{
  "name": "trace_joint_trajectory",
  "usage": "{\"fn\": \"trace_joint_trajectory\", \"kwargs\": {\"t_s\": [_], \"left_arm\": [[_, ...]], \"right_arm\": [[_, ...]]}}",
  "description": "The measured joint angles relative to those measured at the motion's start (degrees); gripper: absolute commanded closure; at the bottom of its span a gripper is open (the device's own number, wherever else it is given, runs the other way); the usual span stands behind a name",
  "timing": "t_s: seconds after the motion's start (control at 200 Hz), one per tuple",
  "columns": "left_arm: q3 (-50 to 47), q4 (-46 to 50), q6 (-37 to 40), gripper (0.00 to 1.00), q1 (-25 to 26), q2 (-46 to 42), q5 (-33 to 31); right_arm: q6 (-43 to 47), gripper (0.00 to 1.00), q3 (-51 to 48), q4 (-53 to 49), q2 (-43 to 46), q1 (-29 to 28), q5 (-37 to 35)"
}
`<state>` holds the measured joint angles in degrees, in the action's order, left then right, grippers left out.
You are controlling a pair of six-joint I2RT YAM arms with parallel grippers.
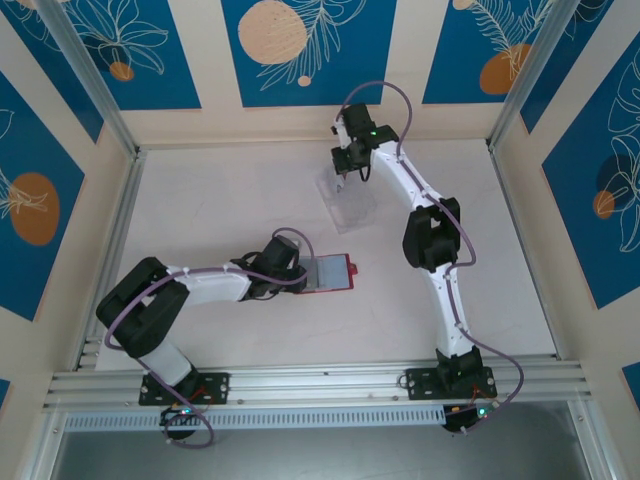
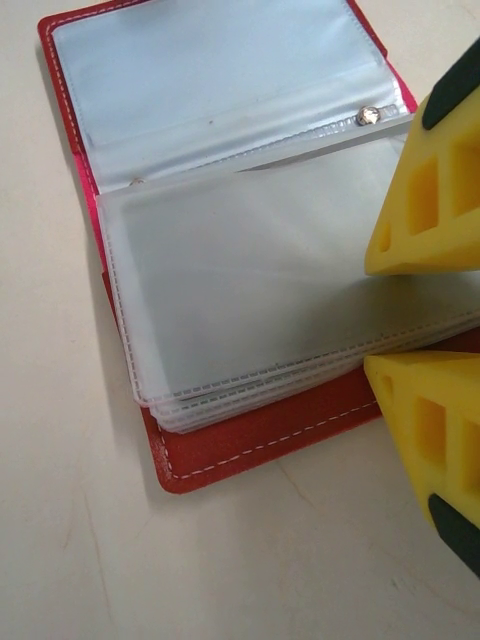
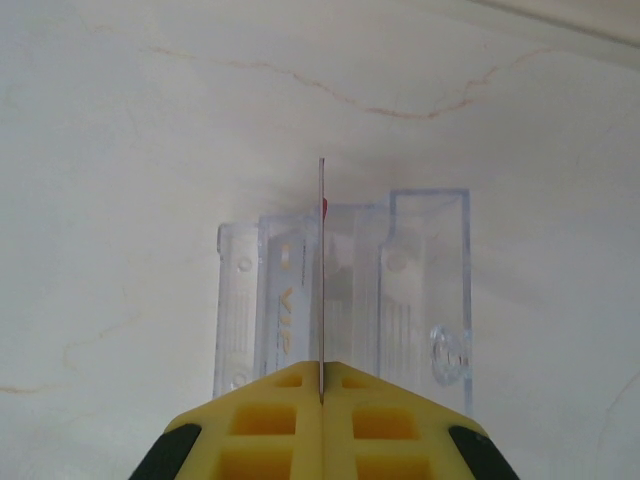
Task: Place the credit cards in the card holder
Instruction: Pick up the credit card from the storage box, then insert the credit card into the card slot.
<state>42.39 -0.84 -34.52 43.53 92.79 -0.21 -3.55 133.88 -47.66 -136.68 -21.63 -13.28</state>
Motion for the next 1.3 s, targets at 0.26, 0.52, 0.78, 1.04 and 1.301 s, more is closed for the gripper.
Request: {"fn": "trace_joint_trajectory", "kwargs": {"t_s": [0.26,0.52,0.78,1.04,1.301], "left_arm": [[-1.3,1.2,0.6,0.76,0.3,-1.7,1.7],[-1.3,2.1,1.5,0.76,0.3,-2.0,1.9],[-1.3,2.2,2.0,0.77,0.3,-2.0,1.9],[-0.9,3.1,2.2,0.77,0.3,-2.0,1.9],[-0.8,3.3,2.1,0.77,0.3,-1.9,1.9]], "right_arm": [[-4.3,1.0,-28.0,6.1,22.9,-1.2,1.1],[-12.5,1.0,-54.7,17.9,43.5,-6.7,8.1],[-26.9,1.0,-82.1,36.0,48.4,-8.5,16.7],[-40.4,1.0,-96.9,56.9,49.9,-11.1,18.1],[-47.1,1.0,-99.9,67.7,49.9,-12.9,18.2]]}}
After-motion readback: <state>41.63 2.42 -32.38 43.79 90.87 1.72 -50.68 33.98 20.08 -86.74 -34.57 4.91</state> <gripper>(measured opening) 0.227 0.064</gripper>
